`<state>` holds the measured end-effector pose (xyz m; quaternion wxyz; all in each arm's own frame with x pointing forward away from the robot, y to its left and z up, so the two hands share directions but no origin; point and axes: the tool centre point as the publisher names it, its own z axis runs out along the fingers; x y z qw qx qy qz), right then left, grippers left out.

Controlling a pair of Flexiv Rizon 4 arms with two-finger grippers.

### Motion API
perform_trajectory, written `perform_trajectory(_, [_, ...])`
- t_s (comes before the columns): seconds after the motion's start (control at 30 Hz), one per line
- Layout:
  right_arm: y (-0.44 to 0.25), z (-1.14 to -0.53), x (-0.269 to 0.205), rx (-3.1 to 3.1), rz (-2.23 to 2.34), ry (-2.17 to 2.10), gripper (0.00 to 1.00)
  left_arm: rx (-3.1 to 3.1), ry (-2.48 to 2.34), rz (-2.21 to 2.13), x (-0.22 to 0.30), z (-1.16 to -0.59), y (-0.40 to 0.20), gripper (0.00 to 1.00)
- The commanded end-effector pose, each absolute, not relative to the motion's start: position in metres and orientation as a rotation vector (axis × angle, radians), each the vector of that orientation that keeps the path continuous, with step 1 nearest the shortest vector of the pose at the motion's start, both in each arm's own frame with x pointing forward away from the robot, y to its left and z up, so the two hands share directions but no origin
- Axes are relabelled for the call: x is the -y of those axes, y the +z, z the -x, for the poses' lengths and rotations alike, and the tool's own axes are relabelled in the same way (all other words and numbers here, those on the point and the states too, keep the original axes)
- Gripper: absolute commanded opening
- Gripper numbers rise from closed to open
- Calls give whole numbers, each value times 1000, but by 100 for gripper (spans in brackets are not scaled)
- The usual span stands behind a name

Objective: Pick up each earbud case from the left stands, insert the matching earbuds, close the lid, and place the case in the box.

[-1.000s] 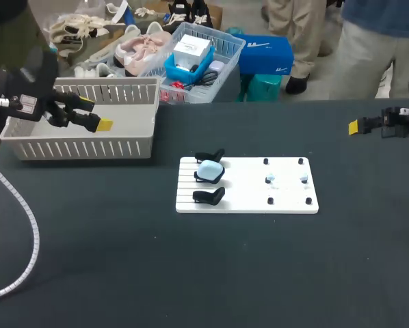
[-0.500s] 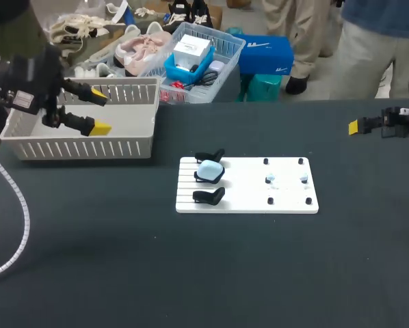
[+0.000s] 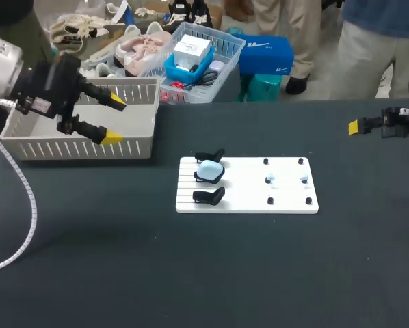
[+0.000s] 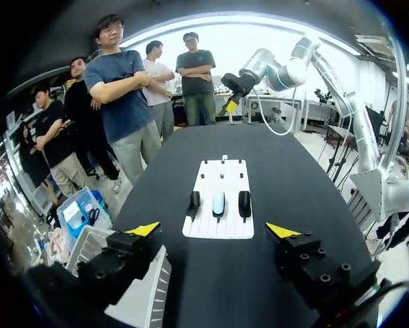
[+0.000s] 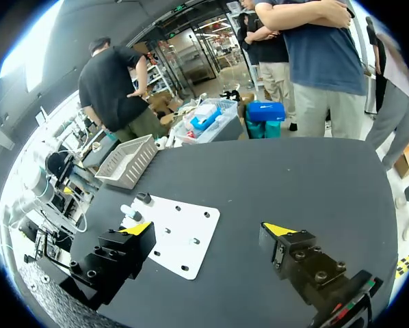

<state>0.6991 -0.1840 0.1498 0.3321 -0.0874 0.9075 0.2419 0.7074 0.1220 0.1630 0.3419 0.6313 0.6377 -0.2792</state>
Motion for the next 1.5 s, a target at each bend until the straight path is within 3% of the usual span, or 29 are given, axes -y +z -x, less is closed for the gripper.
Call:
perform_trajectory(0.03, [150, -699, 185, -2371, 230, 634, 100, -1675, -781, -1681, -107, -716, 152, 100])
perform_trajectory(1.5, [150, -699, 185, -2371, 230, 634, 100, -1668, -831, -1611, -18, -729, 56, 100])
